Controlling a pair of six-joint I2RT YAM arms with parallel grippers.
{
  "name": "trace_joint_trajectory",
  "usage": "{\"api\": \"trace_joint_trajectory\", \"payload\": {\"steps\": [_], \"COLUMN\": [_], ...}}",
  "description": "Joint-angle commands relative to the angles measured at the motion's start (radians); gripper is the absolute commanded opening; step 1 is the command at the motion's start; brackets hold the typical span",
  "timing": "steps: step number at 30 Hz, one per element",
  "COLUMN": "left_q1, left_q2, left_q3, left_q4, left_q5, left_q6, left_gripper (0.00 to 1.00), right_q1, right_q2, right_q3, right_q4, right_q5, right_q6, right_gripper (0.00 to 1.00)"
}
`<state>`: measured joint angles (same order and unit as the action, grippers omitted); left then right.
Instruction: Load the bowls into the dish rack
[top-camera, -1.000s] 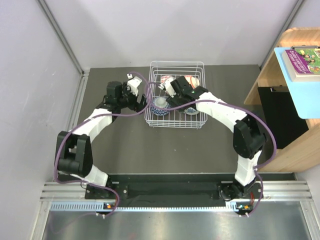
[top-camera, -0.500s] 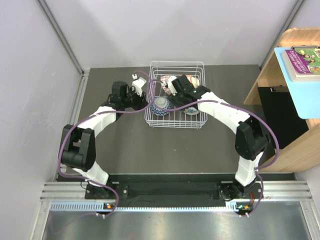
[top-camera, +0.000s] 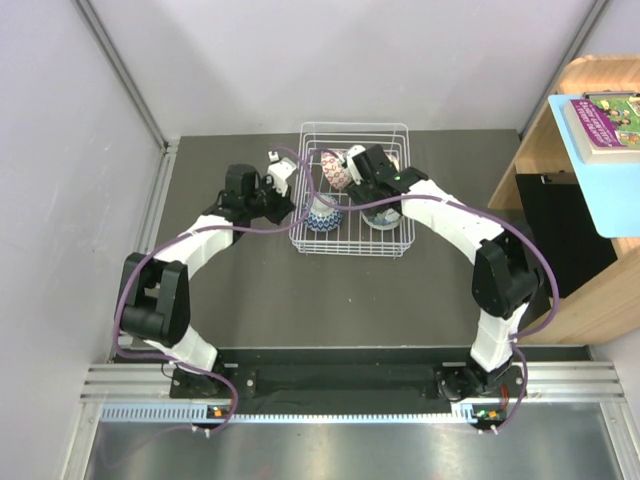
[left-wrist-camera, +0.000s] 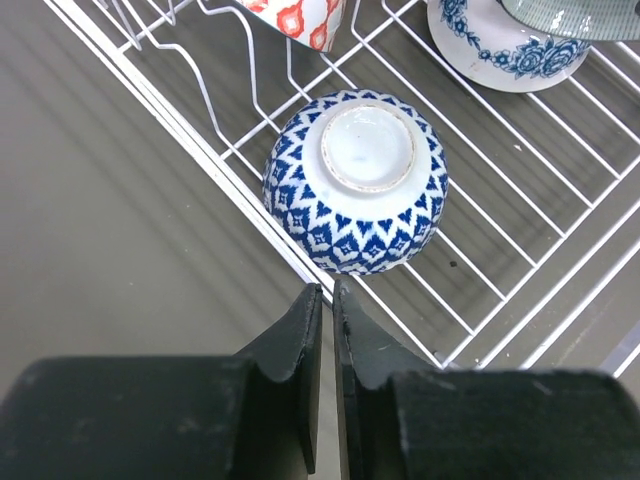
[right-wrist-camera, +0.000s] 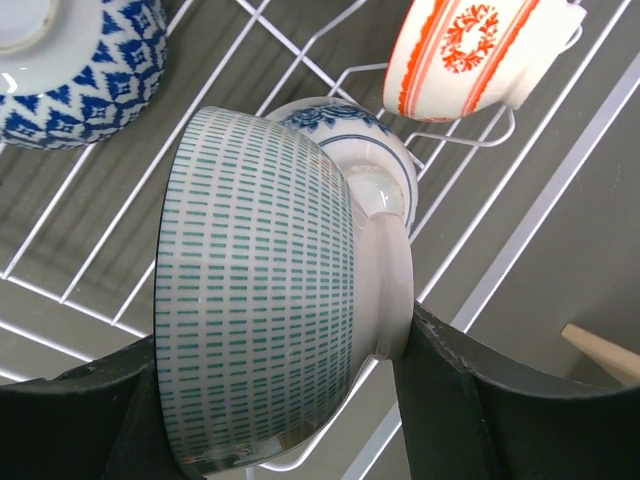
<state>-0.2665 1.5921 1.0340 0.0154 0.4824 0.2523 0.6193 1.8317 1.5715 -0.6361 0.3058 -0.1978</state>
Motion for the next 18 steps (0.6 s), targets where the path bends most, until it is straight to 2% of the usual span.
{"api": "trace_joint_trajectory", "payload": {"steps": [1,14,18], "left_q1": [-0.054,-0.092,-0.114], "left_q2": [-0.014,0.048,0.054], "left_q3": [-0.037,-0.038,-0.037], "left_q4": [-0.091,-0.141,-0.157], "left_q5": [0.077,0.179,0.219], "left_q6": [0.01,0.011,0.03], "left_gripper": [0.12,0.08,0.05], "right_q1": [-0.015,-0.049,-0.069], "right_q2": [-0.055,-0.081,-0.088], "right_q3": [0.053,0.064,0.067], "right_q4": [0.049,0.036,0.03], "right_q5": [0.019,0.018,0.018], "right_q6": [0.021,0.034,0.044], "right_gripper": [0.0,0.0,0.0]}}
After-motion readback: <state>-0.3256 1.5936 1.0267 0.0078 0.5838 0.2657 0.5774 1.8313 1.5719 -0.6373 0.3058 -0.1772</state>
